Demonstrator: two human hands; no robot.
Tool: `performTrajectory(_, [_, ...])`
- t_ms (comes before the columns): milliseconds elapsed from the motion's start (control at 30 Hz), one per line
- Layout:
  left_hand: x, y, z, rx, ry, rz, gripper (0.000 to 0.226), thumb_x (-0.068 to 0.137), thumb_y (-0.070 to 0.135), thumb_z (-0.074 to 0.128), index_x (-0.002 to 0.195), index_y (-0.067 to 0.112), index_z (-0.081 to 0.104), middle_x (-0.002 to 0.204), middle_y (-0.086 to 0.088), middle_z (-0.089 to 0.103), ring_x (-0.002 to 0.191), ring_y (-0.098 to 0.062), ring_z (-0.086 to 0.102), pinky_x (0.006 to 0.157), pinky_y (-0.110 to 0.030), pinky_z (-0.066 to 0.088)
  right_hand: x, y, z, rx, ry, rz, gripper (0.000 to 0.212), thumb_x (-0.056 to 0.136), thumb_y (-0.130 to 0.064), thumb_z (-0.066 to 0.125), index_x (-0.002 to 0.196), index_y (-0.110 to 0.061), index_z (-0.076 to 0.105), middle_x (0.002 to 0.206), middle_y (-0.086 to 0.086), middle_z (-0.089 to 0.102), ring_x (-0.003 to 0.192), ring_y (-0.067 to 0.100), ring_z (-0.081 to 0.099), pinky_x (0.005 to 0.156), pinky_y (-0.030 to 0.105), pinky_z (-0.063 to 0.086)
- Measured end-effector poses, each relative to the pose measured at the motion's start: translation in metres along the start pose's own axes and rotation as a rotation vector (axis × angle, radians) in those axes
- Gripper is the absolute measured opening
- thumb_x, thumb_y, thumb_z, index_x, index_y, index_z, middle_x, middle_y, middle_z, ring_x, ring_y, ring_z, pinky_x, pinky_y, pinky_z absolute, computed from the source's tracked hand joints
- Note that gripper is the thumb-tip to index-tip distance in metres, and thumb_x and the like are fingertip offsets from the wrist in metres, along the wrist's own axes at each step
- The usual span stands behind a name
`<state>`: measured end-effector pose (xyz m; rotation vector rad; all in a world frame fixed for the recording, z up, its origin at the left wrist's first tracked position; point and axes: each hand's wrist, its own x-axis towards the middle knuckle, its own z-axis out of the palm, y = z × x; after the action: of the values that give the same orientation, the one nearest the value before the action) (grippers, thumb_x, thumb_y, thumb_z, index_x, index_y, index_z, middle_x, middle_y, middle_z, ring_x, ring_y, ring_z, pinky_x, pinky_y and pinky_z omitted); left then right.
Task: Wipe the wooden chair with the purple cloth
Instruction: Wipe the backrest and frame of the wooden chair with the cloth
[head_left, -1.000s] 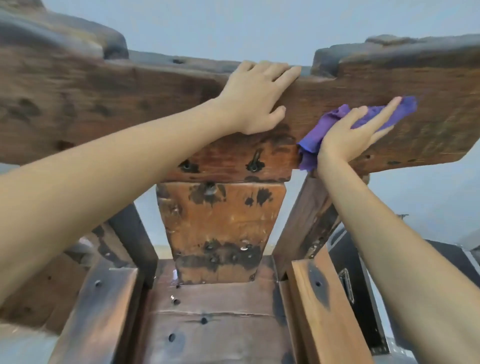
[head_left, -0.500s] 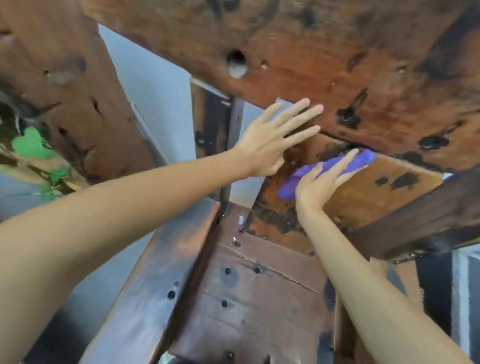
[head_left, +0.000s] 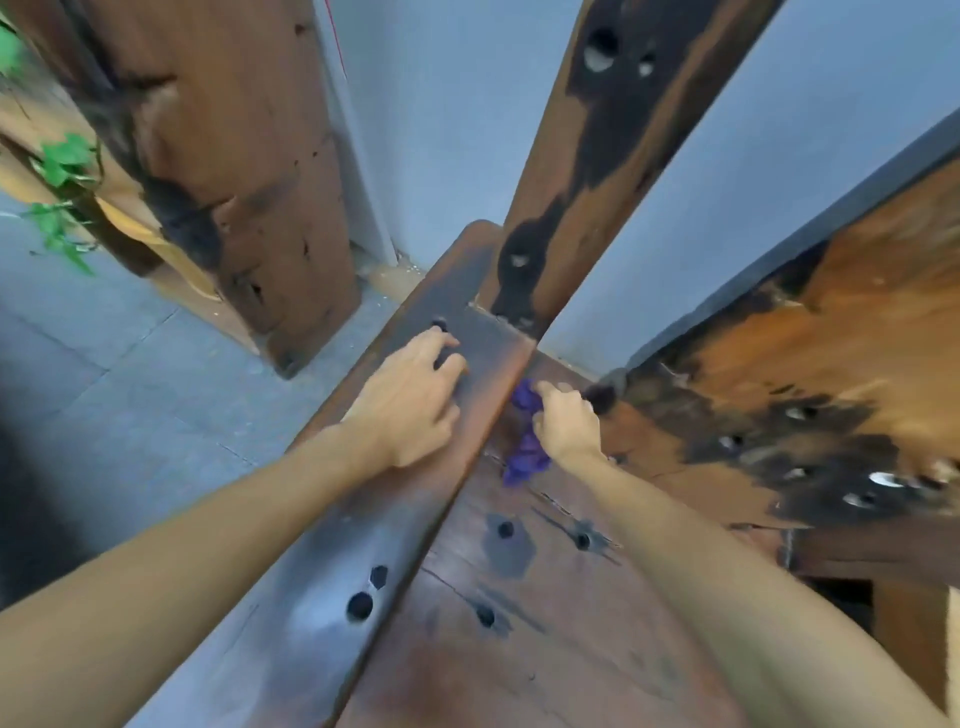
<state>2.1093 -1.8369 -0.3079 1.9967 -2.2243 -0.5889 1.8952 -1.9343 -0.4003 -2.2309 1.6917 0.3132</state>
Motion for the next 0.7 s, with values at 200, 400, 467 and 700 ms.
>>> performTrajectory(200, [0.061,0.011,0.029,-0.017,0.217,0.131,0.032,0.09,0.028,0.045,0.109,0.008,0.061,0.117,-0.013,0.056,0.119,-0.034,0.046,0.095,-0.049,0.043,0.112,0.027,0.024,-0.254,0.105,0.047,0.037,0.104,-0.007,0.044,0.141,-0.009,0.049,0.137,0.017,0.048,0.134,0.037,0.04,0.089,0.048,0.051])
performTrajectory(400, [0.092,0.029,0.042,-0.028,0.297,0.192,0.028,0.094,0.028,0.043,0.105,0.017,0.065,0.107,-0.002,0.061,0.111,-0.022,0.047,0.085,-0.04,0.044,0.148,0.039,0.055,-0.198,-0.174,0.219,0.073,0.102,-0.038,0.045,0.16,-0.007,0.014,0.163,0.023,0.021,0.144,0.042,0.036,0.112,0.049,0.039])
performTrajectory(467, [0.098,0.034,0.046,-0.028,0.288,0.204,0.028,0.095,0.028,0.042,0.108,0.017,0.065,0.11,0.0,0.06,0.113,-0.019,0.047,0.084,-0.036,0.045,0.147,0.039,0.063,-0.222,-0.17,0.235,0.08,0.101,-0.039,0.044,0.162,-0.008,0.004,0.166,0.026,0.011,0.143,0.045,0.037,0.111,0.05,0.041])
performTrajectory(700, [0.106,0.035,0.033,-0.046,0.24,0.218,0.023,0.095,0.024,0.044,0.107,0.017,0.063,0.108,0.002,0.058,0.109,-0.017,0.045,0.076,-0.041,0.05,0.104,0.013,0.096,-0.488,-0.177,0.126,0.086,0.101,-0.03,0.054,0.159,0.007,0.002,0.157,0.043,0.02,0.141,0.052,0.038,0.109,0.048,0.045])
